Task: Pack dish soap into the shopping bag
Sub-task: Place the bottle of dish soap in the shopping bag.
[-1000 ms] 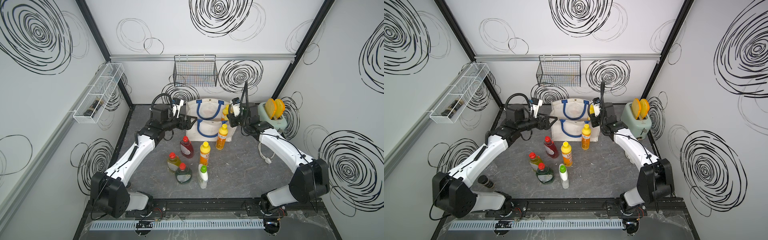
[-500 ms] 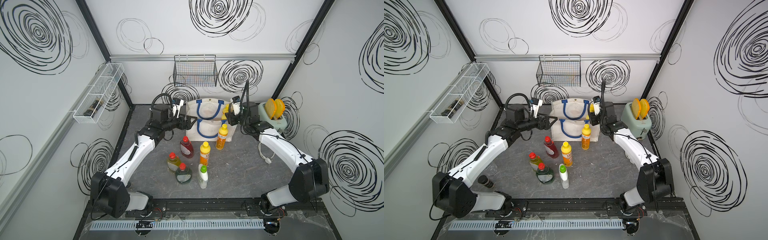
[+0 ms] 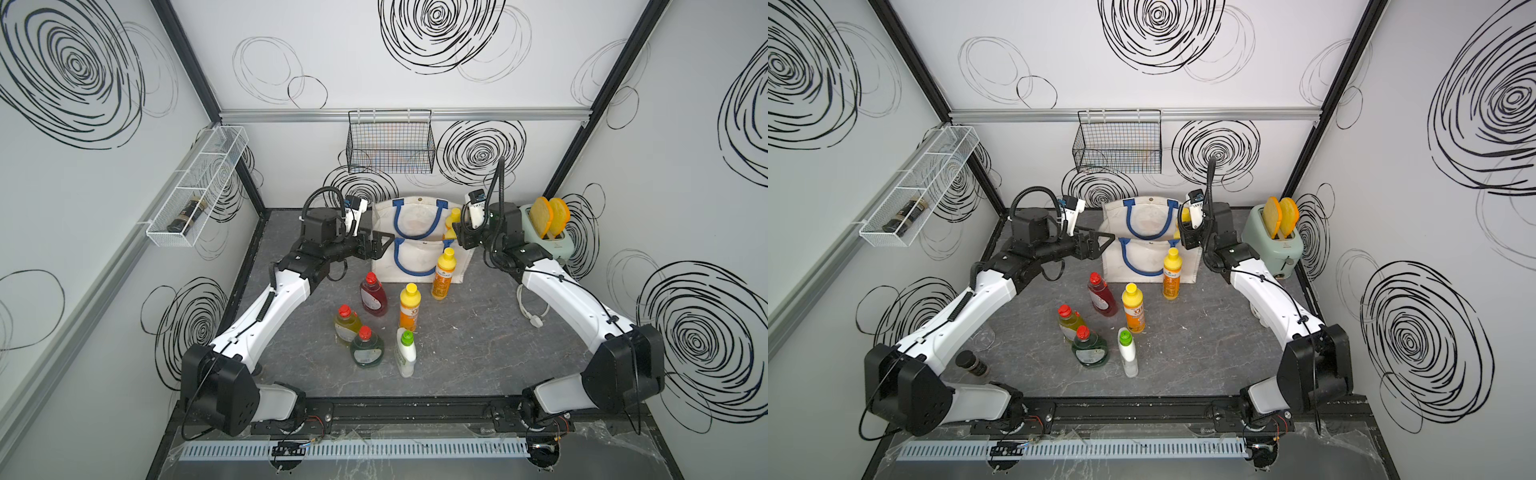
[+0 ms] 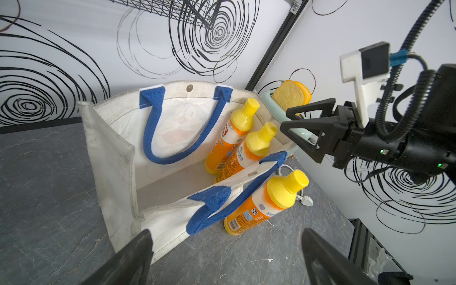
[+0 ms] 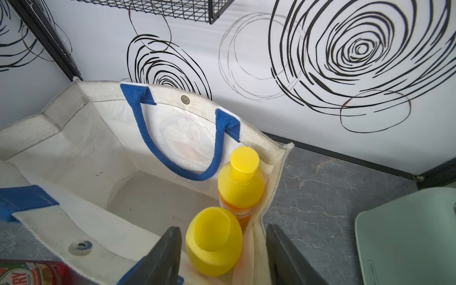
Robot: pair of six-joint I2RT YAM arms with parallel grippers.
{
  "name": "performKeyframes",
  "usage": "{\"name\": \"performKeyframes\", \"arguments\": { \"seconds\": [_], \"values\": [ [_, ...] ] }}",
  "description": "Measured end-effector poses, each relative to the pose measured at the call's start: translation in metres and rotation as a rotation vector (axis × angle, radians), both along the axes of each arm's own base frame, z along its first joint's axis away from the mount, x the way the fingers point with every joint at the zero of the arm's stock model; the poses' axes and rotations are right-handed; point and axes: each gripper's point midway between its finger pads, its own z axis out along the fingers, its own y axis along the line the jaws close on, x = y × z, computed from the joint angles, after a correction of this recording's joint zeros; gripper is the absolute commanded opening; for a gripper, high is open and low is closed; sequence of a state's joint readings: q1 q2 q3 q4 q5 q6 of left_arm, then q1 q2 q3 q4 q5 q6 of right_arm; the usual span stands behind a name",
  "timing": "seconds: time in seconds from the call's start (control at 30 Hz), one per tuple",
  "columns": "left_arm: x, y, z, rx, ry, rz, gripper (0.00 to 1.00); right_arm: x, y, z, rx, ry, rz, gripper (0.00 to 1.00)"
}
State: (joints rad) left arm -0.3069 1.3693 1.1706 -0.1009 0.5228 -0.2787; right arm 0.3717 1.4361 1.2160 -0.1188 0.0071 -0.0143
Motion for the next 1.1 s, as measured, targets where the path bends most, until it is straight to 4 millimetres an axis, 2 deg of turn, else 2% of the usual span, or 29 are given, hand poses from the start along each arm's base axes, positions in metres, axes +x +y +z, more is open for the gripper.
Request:
{"name": "performKeyframes", "arguments": {
  "seconds": [0.33, 0.57, 0.77, 0.87, 1.0, 1.1],
  "values": [
    [0.000, -0.002, -0.001, 0.007, -0.002, 0.004, 0.96, -0.007, -0.003, 0.010, 0.007, -0.011, 0.000, 0.64],
    [-0.006, -0.014, -0.003, 0.028, -0.012, -0.016, 0.96, -0.031, -0.010, 0.038, 0.026, -0.043, 0.001, 0.71],
    [-0.011, -0.034, -0.010, 0.075, 0.012, -0.058, 0.96, -0.059, -0.012, 0.064, 0.047, -0.072, 0.019, 0.78],
    [-0.010, -0.036, 0.001, 0.070, 0.000, -0.058, 0.96, -0.075, -0.011, 0.073, 0.066, -0.074, 0.039, 0.80],
    [-0.003, -0.035, 0.032, 0.047, -0.064, -0.040, 0.96, -0.100, -0.004, 0.080, 0.090, -0.059, 0.078, 0.80],
    [0.004, -0.034, 0.055, 0.029, -0.109, -0.032, 0.96, -0.126, 0.008, 0.076, 0.095, -0.045, 0.138, 0.81]
  ]
}}
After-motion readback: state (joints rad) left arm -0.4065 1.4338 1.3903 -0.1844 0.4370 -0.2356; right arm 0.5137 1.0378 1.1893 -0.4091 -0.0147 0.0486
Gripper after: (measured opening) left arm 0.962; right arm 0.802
